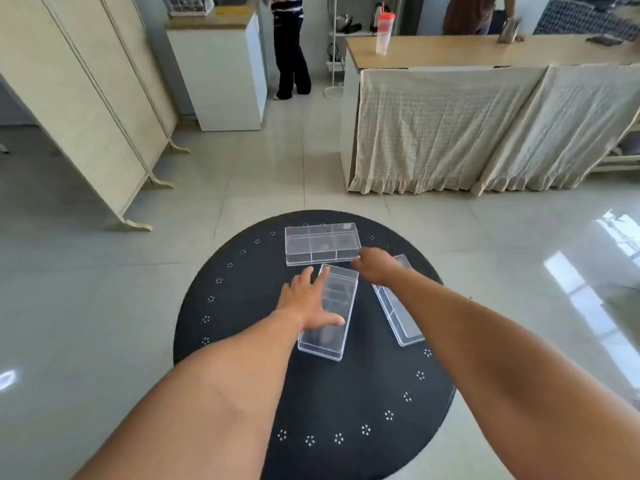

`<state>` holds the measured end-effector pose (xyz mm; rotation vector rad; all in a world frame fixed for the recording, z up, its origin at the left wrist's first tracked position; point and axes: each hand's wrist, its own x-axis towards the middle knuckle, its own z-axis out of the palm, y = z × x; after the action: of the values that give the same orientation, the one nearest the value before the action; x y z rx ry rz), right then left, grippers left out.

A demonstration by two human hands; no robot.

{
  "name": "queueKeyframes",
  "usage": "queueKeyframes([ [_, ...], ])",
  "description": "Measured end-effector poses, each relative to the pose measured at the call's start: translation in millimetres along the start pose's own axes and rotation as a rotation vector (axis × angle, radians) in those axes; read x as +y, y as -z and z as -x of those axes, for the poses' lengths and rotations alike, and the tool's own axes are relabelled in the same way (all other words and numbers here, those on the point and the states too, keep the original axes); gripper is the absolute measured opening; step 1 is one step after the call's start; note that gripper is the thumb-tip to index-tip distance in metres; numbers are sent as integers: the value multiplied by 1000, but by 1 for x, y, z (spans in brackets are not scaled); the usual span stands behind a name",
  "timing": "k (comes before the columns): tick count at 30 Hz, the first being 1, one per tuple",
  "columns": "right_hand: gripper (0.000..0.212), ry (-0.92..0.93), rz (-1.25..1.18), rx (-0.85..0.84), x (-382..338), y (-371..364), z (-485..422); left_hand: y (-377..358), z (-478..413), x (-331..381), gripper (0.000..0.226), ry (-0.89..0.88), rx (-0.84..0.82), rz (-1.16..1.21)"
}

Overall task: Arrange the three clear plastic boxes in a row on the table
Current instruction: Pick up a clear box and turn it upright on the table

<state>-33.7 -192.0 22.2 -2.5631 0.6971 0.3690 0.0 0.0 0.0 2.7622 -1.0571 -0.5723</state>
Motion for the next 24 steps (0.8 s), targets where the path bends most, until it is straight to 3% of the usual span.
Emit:
queueKeyframes([
  [5,60,-74,-126,-83,13,-43,-10,-76,27,2,143,175,-29,166],
  [12,71,-97,-255,-59,16,-75,-31,-118,41,14,146,334,213,318],
  [16,69,-99,-325,-39,18,-81,-38,-120,37,4,136,314,284,346],
  [21,66,-89,-424,17,17,-86,-38,-110,36,-16,136,263,257,390],
  [24,62,-59,-482,55,15,-82,-38,-96,38,-34,136,246,293,524],
])
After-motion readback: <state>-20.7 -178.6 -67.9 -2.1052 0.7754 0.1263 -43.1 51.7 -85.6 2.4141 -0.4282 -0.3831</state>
